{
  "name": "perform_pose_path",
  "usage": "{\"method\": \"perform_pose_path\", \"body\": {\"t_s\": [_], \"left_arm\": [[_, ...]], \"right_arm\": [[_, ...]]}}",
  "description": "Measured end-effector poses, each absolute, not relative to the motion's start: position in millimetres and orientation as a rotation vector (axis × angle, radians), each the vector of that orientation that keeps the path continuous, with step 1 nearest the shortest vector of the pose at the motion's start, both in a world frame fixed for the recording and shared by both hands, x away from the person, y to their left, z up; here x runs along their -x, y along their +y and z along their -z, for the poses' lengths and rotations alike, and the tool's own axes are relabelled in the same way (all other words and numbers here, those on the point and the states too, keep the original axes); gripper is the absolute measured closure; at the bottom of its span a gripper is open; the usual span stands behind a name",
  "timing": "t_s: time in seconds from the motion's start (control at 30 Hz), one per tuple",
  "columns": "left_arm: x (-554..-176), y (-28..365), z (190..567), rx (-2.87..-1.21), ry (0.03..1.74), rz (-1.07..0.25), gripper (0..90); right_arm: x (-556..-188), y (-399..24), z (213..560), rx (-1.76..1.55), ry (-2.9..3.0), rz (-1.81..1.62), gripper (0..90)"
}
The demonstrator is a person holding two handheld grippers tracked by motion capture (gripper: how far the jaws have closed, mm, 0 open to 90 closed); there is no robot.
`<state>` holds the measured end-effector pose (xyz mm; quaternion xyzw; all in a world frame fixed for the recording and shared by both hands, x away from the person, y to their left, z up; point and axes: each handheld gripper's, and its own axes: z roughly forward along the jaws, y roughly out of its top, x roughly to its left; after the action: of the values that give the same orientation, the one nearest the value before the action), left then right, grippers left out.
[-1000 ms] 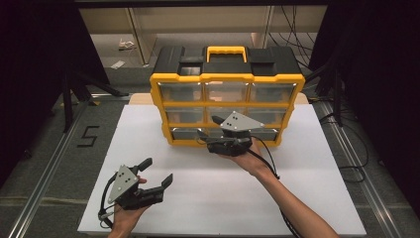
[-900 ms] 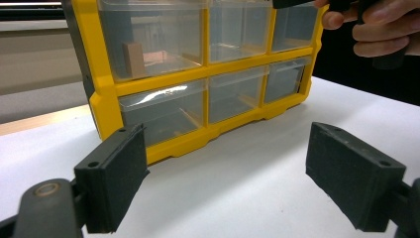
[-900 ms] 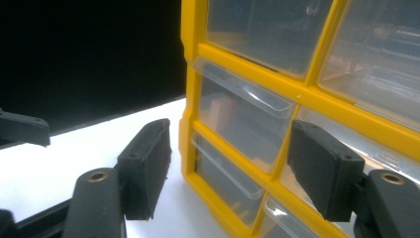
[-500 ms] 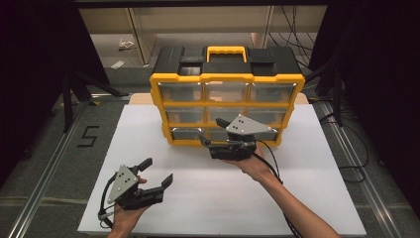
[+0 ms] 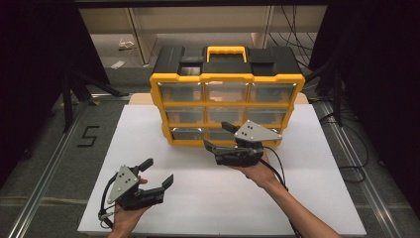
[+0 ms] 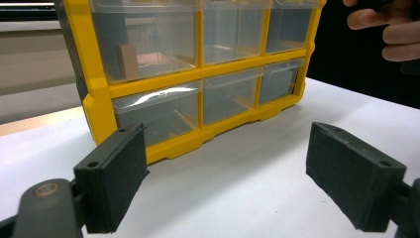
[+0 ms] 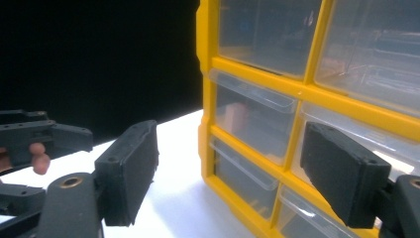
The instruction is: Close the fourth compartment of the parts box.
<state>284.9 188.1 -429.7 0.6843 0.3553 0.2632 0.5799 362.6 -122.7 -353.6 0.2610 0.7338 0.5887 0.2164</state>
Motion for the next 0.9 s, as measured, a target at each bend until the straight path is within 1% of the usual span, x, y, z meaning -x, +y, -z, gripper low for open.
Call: {"method": "perform_pose_path", "body": {"t_s": [0.9], "left_arm": [[-284, 184, 429, -1.605, 0.812, -0.604, 15.6]], "right_arm": [[-336, -147, 364, -0.762, 1.934, -1.669, 22.7]]}}
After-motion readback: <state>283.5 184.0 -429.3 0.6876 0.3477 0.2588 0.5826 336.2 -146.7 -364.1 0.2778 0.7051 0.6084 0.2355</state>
